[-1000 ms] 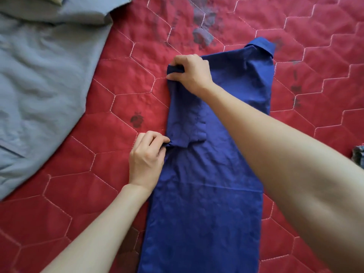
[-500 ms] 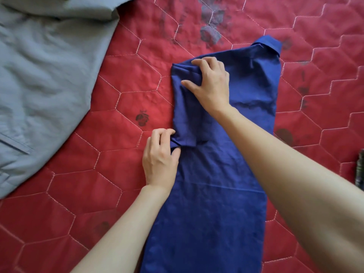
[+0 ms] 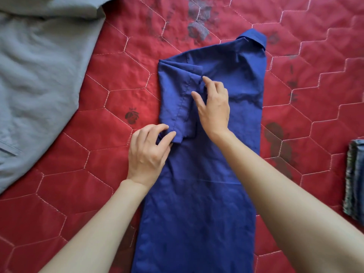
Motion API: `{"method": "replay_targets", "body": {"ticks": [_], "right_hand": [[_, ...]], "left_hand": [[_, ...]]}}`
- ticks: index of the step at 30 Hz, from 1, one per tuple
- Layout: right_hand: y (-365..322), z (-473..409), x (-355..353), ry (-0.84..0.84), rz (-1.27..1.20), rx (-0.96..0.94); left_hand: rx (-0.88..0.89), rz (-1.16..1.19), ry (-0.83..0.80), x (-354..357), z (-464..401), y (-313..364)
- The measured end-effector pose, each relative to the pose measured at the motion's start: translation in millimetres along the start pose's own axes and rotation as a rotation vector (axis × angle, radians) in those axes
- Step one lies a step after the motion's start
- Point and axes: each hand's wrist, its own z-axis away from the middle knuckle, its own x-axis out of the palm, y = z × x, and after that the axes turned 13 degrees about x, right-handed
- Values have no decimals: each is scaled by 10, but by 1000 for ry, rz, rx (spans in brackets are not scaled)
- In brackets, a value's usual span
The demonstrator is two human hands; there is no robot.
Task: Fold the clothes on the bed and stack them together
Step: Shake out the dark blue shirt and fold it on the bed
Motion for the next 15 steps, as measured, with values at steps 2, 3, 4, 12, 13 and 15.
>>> {"method": "replay_targets", "body": {"ticks": [2,3,4,12,13,15], "right_hand": [[-48,-136,-7,-13,4,-28],[-82,-206,-11,-19,7,-47],[-115,-271,-17,-20,13,-65],[-333,-623,-114,3,133,-173],[-338,-641,-128,-10,161,-170],[-306,-654,-139,-58,235,-142]], "left_hand": [[44,-16,19,22,-68,-40],[59,-20,30,27,-104,-59],[65,-20,41,28,-136,-74],[57,-30,153,-51,-337,-14],[55,-30,156,-53,-364,8],[53,-27,144,-40,-387,52]]}}
